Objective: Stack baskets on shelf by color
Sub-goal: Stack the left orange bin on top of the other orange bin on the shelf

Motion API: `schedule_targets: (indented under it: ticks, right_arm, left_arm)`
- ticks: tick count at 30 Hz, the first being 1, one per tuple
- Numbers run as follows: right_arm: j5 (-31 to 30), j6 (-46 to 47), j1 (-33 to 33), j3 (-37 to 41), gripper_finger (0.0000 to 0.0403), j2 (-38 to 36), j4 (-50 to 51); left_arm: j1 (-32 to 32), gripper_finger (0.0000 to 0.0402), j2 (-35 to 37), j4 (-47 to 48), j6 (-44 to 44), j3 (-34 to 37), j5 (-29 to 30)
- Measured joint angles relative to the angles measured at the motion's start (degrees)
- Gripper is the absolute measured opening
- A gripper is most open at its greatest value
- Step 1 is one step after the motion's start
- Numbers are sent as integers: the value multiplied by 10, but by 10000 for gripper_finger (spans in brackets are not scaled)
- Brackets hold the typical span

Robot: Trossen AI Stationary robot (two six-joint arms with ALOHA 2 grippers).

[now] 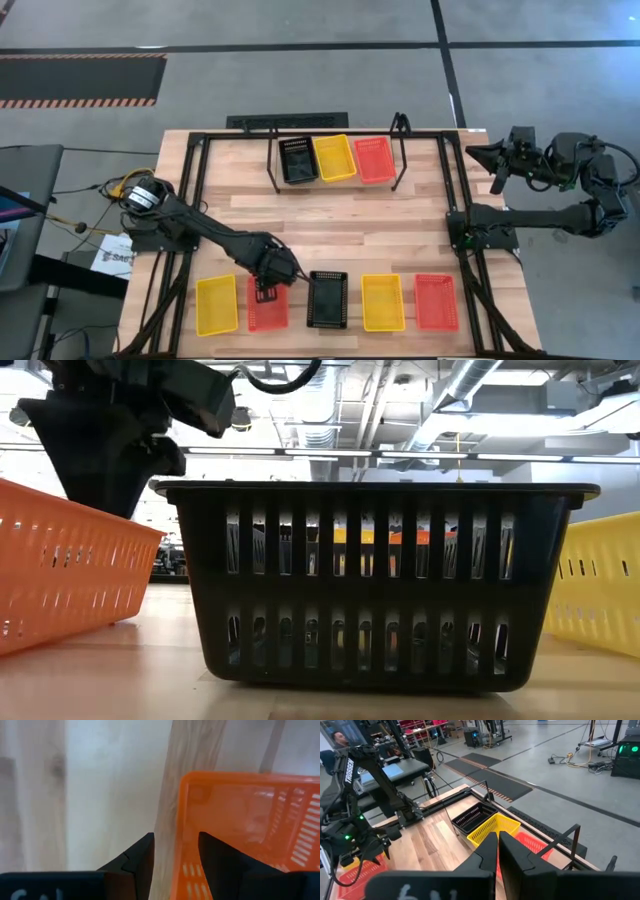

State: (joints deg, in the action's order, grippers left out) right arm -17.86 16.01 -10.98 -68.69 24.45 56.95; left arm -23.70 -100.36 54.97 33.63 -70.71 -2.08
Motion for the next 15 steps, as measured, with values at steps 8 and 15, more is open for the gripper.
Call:
schedule_targets:
  ticks: [8, 15]
  right_arm:
    - [0, 0, 0, 0, 38, 0, 0]
    - [0, 0, 0, 0, 38, 0, 0]
  left_arm:
    - [2, 139, 0, -34, 36, 41, -9]
    - [32, 52, 0, -37, 59, 41, -1]
